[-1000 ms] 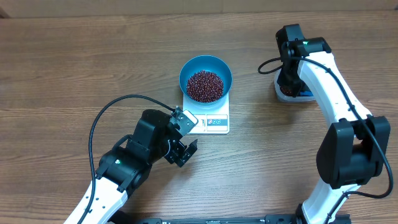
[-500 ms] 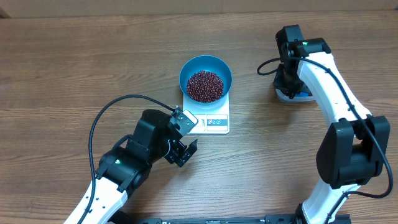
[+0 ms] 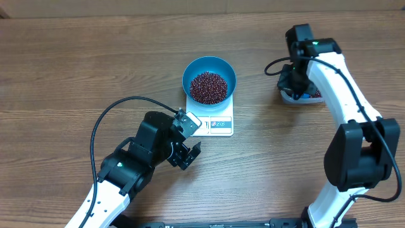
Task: Scoop item into bowl and weigh 150g on scale
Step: 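Push the blue scoop down into the red beans with the right gripper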
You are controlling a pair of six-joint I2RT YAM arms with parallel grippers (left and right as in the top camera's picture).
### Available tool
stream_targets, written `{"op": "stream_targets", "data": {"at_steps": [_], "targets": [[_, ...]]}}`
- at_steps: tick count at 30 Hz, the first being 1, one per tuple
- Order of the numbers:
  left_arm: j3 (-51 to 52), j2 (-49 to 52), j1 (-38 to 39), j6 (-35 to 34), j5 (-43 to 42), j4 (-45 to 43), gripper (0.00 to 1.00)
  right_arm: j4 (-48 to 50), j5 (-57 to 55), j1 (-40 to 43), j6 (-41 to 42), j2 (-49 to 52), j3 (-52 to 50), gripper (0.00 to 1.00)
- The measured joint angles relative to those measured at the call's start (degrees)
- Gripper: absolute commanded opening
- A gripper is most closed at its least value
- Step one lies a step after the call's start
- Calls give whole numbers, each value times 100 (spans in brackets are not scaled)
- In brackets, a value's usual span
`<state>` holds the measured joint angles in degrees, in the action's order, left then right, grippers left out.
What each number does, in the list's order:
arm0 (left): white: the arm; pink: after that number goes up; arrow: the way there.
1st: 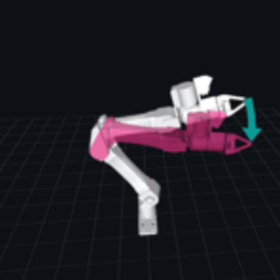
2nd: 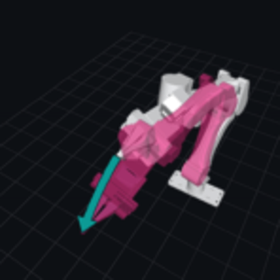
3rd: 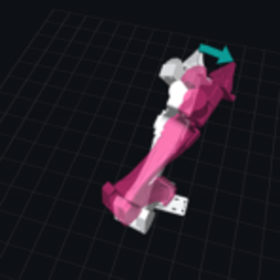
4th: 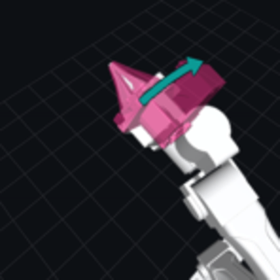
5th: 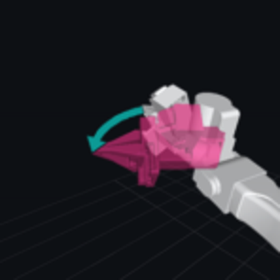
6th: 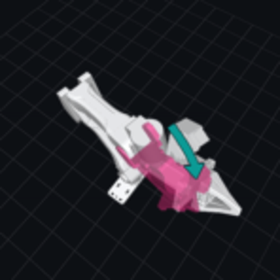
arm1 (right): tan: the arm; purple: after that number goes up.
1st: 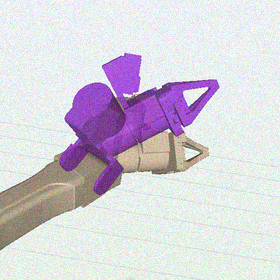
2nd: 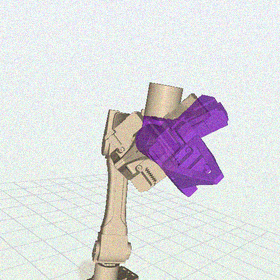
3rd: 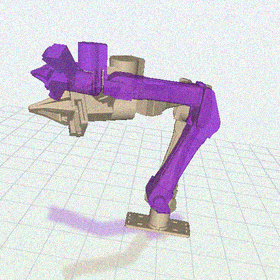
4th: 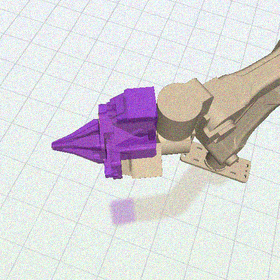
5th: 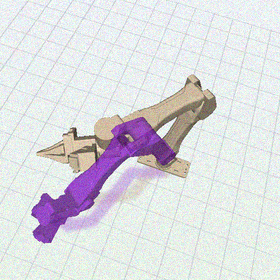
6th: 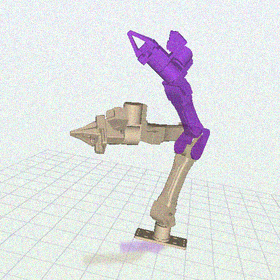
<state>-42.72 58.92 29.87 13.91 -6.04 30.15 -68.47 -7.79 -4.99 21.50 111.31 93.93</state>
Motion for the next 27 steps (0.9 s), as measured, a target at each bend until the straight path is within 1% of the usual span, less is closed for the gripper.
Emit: {"op": "stream_targets", "data": {"at_steps": [4,9,17,27], "targets": [[0,0,0,0,0,0,100,33,839,358,-168,0,57,4],[0,0,0,0,0,-2,100,-11,1493,730,-308,0,68,4],[-2,0,0,0,0,0,100,-138,1980,1141,-555,0,70,4],[0,0,0,0,0,0,100,-326,2848,1731,-1137,0,70,4]]}}
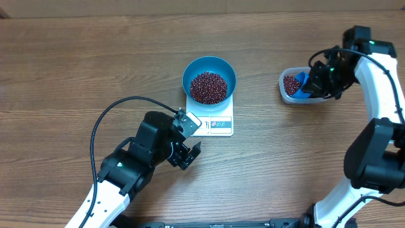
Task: Scoop item into bowl and weigh 150g on scale
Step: 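Push the blue scoop down into the red beans with the right gripper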
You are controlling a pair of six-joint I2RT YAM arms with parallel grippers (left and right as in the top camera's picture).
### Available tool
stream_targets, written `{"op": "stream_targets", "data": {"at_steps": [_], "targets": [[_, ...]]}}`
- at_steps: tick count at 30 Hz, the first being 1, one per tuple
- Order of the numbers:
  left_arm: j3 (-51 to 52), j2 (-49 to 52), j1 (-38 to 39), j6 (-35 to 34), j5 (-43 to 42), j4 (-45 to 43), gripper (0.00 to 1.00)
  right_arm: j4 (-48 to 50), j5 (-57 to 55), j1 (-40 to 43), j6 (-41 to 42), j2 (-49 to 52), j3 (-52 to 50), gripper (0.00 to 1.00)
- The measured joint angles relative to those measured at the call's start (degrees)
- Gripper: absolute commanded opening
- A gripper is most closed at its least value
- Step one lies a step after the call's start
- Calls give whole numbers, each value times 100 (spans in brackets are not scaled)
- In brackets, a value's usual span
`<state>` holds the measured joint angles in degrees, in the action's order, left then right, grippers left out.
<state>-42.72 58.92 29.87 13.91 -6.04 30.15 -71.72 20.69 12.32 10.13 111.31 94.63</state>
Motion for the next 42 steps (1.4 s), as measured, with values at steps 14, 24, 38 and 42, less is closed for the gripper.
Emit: {"op": "stream_targets", "data": {"at_steps": [14,24,38,42], "targets": [[0,0,0,0,0,0,100,-280,260,350,-531,-48,111,4],[0,0,0,0,0,0,99,-673,-293,350,-566,-122,551,4],[0,0,0,2,0,0,100,-815,-483,291,-634,-122,577,4],[0,0,0,0,0,0,100,-831,-391,291,-656,-122,577,4]]}}
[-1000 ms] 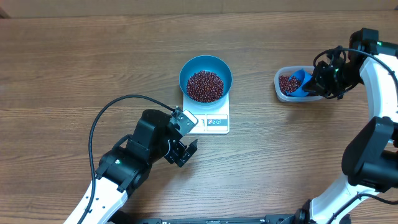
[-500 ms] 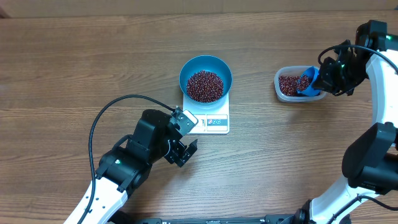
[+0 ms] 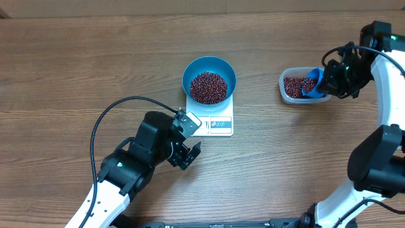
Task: Scoop item into bowl and weigh 150g on scale
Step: 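Push the blue scoop down into the red beans with the right gripper, then lift the bean-filled scoop out of the tub with the right gripper, then carry the filled scoop with the right gripper over the teal bowl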
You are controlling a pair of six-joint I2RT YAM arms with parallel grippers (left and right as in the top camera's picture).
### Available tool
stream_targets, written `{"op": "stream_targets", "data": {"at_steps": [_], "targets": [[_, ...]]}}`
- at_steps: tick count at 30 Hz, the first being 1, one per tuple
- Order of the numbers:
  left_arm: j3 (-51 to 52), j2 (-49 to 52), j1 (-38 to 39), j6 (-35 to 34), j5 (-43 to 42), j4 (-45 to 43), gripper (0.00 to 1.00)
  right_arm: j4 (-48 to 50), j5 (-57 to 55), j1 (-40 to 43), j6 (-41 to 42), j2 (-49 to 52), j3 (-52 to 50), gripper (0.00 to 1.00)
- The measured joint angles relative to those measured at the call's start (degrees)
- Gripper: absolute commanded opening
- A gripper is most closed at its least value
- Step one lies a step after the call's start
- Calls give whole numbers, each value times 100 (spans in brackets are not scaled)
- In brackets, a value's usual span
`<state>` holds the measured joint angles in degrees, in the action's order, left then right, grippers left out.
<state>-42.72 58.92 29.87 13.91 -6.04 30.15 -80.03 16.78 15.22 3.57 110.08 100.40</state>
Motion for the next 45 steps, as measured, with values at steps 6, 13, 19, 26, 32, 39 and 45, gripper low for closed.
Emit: {"op": "stream_targets", "data": {"at_steps": [6,13,19,26,32,39,45], "targets": [[0,0,0,0,0,0,100,-15,435,17,-59,0,0,4],[0,0,0,0,-2,0,100,-68,1440,352,-295,0,0,4],[0,0,0,0,0,0,100,-297,2404,732,-713,0,0,4],[0,4,0,0,0,4,100,-796,3300,841,-1558,0,0,4],[0,4,0,0,-2,-2,100,-793,3659,647,-1923,-7,0,4],[0,4,0,0,-2,0,100,-782,3746,-66,-2009,-11,415,4],[0,4,0,2,-2,0,100,-468,3386,-828,-1445,-13,1069,4]]}}
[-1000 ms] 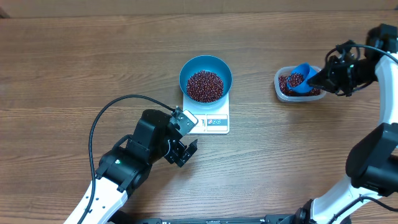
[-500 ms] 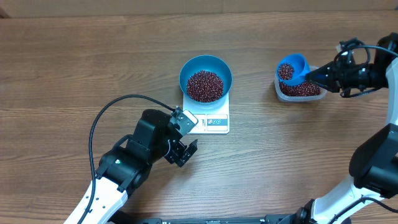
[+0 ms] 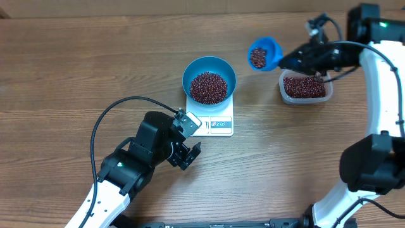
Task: Scoop item into bowl and weigh 150g on scale
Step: 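Carry the filled scoop with the right gripper over the teal bowl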
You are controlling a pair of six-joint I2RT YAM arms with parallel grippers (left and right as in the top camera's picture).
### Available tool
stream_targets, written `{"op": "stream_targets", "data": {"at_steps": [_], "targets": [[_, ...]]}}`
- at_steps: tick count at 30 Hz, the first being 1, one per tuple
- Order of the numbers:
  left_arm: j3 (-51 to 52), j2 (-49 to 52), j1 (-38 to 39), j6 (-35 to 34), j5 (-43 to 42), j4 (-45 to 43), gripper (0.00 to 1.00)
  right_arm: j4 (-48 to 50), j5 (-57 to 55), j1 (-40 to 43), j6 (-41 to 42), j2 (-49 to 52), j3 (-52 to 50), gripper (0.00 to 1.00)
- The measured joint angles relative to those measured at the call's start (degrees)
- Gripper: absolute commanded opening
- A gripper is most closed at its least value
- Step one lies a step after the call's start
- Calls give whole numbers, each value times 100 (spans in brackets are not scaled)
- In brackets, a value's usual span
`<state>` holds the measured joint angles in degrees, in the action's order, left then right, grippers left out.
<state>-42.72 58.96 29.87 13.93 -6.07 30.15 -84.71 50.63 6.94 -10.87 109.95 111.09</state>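
Observation:
A blue bowl (image 3: 209,77) full of dark red beans sits on a small white scale (image 3: 215,123) at the table's middle. My right gripper (image 3: 292,59) is shut on the handle of a blue scoop (image 3: 263,54), which holds beans and hangs in the air between the bowl and a clear container of beans (image 3: 305,87). The left gripper (image 3: 188,155) rests open on the table, just left of the scale's front corner, with nothing between its fingers.
A black cable (image 3: 120,111) loops over the table from the left arm. The right arm reaches in from the right edge, above the bean container. Wooden table surface lies all around the scale.
The right gripper has lifted the scoop out of the bean container and carried it left. It now hangs loaded above the table near the bowl. The left arm has not moved.
At first the right gripper stood over the container, hiding most of it. It then sat to the container's right with the scoop dipped in the beans, and stayed there a moment. Now the filled scoop is out, between container and bowl.

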Motion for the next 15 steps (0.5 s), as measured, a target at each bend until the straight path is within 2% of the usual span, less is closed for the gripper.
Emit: {"op": "stream_targets", "data": {"at_steps": [6,15], "targets": [[0,0,0,-2,2,2,100,197,-944,-857,793,-20,356,4],[0,0,0,-2,0,0,100,393,-2264,-1843,1547,-20,365,4]]}}
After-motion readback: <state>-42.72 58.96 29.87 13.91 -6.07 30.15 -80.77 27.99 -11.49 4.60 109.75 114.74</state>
